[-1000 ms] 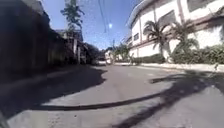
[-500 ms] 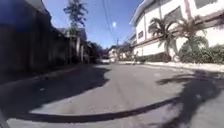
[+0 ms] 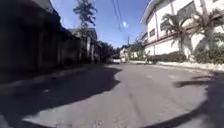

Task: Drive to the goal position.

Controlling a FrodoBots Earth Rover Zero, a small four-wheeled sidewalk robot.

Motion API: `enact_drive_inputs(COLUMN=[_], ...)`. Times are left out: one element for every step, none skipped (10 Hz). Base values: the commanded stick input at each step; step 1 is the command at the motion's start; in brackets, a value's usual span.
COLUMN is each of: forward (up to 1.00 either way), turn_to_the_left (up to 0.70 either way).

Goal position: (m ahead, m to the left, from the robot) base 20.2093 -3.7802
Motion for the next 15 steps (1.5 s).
enact_drive_inputs(forward=[0.7,0.7,0.7,0.7,0.7,0.7,0.7,0.7,0.7,0.7,0.7,0.7,0.7,0.7,0.7], turn_to_the_left=[0.0,0.0,0.0,0.0,0.0,0.0,0.26,0.35,0.35,0.35,0.35,0.35,0.35,0.29,0.2])
